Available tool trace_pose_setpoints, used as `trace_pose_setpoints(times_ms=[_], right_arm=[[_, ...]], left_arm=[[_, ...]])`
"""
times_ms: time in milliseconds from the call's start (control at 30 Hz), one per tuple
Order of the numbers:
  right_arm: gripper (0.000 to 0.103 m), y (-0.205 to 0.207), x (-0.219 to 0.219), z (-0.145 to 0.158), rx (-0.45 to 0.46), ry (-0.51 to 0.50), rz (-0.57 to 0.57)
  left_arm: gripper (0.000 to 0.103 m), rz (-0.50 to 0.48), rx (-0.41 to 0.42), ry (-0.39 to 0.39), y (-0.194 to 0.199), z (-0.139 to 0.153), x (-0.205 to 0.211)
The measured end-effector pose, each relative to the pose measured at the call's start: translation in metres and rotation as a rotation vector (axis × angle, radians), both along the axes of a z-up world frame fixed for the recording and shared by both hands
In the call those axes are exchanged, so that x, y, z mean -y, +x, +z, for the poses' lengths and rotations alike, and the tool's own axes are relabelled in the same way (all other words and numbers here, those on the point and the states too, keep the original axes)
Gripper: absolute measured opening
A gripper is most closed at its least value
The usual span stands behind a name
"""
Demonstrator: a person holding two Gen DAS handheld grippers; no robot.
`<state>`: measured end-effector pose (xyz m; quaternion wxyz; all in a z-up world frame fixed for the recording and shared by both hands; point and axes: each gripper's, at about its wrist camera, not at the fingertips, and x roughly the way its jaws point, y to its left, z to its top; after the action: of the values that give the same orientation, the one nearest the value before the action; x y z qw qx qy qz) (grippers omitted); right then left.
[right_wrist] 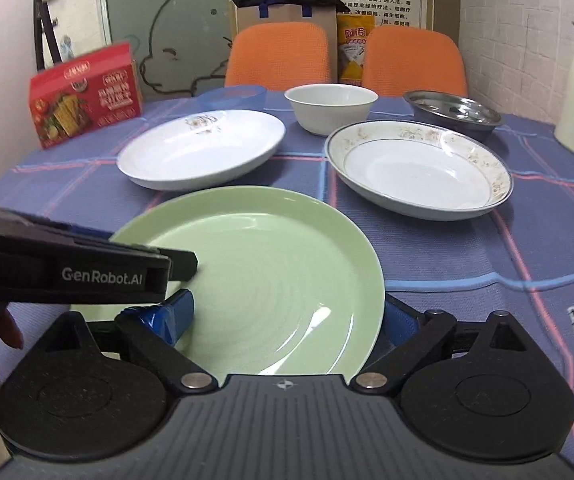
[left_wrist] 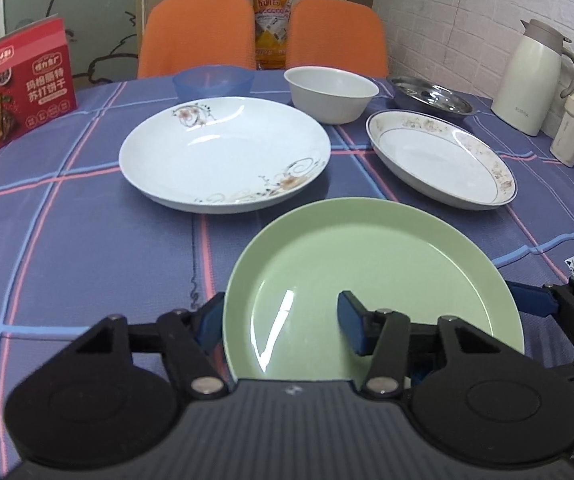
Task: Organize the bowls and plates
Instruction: 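Close both tools on the green plate rim and lift it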
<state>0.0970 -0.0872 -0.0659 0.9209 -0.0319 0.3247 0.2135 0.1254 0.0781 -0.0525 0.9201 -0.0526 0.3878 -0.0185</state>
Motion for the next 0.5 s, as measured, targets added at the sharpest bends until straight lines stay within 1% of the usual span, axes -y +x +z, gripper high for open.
trace_pose_setpoints(times_ms=[67,133,233,300,367,500], right_arm=[[0.084,-0.009,-0.007,0.005,0.018,0.012,0.016],[0.085,-0.017,-0.021,0.009,0.043,0.001,0.037],[0.085,-0.022,-0.041,0.013,0.05,0.028,0.089],[0.085,-0.023,-0.055,0.014,0.049,0.045,0.123],[0.085,-0.024,-0.069,0.014,0.053,0.042,0.154],[0.085,-0.023,-0.085,0.008,0.025,0.041,0.182]], left_arm=[[0.049,0.02,-0.004,-0.025,-0.011,0.006,-0.011],[0.049,0.047,0.006,-0.014,-0.023,0.012,-0.021],[0.049,0.102,0.023,0.014,-0.039,0.021,-0.04],[0.049,0.143,0.026,0.018,-0.048,0.023,-0.056],[0.049,0.171,0.023,0.016,-0.053,0.023,-0.07],[0.049,0.205,-0.002,-0.005,-0.055,0.014,-0.09]])
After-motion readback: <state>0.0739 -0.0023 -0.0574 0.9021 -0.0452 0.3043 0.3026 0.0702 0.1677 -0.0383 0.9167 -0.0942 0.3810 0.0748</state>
